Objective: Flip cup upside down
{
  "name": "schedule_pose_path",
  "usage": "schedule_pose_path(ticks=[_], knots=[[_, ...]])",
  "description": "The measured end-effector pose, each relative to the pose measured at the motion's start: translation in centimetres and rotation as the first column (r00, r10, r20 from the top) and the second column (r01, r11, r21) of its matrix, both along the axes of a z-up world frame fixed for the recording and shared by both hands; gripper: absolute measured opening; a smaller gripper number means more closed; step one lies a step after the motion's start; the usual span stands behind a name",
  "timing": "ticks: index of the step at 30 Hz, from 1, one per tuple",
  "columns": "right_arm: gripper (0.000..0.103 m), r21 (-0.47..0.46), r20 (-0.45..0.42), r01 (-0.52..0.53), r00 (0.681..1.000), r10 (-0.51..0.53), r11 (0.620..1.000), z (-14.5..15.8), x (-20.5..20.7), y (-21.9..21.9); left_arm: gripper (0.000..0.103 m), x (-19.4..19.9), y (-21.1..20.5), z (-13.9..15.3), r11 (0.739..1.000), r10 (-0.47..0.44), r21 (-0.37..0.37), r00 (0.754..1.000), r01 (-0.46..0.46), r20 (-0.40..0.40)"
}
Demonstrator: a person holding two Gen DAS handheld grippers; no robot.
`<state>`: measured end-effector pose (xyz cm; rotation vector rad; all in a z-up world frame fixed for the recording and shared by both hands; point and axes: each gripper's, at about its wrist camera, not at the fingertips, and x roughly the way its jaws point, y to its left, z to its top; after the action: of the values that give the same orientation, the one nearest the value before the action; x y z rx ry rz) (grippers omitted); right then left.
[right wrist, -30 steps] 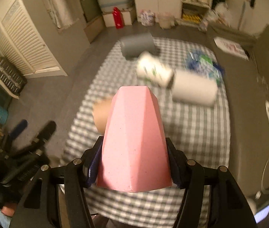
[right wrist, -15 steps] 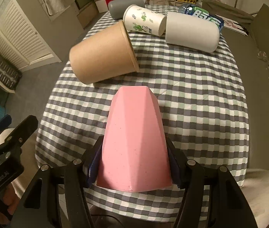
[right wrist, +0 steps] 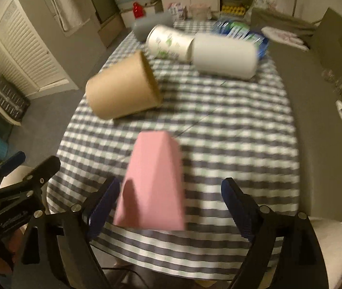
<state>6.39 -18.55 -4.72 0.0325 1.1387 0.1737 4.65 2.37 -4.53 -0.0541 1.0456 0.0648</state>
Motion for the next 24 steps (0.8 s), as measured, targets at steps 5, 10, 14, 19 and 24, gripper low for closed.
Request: schedule_pose_path(ticks=[5, 10, 14, 19, 24], knots=[[0.087, -0.12, 0.03, 0.026, 0.999, -0.022, 0.992, 1.4, 0.0, -3.3, 0.103, 0.7, -2.7, 1.1, 0.998, -0.052, -0.019, 0.998, 0.051, -0.022], [0.087, -0.139, 0.047, 0.079, 0.996, -0.073, 0.987, 1.3, 0.6, -6.8, 0.103, 2.7, -6.3, 1.5, 0.991, -0.113, -0.083, 0.992, 0.108, -0.058], [0.087, -0.104, 0.047, 0.1, 0.994, -0.095, 0.99, 0.8, 1.2, -8.1, 0.103, 4.4, -9.3, 0.4, 0.981, -0.17, -0.111, 0.977, 0.156, -0.128], [0.087, -0.084, 0.037, 0.109, 0.994, -0.106, 0.99, -0.3, 2.0, -8.7, 0.103, 5.6, -11.4, -1.7, 0.978, -0.199, -0.11, 0.96, 0.18, -0.198], [0.087, -0.063, 0.029, 0.145, 0.989, -0.144, 0.987, -1.4, 2.7, -9.6, 0.102, 6.3, -12.1, -2.7, 0.973, -0.211, -0.137, 0.951, 0.183, -0.225]])
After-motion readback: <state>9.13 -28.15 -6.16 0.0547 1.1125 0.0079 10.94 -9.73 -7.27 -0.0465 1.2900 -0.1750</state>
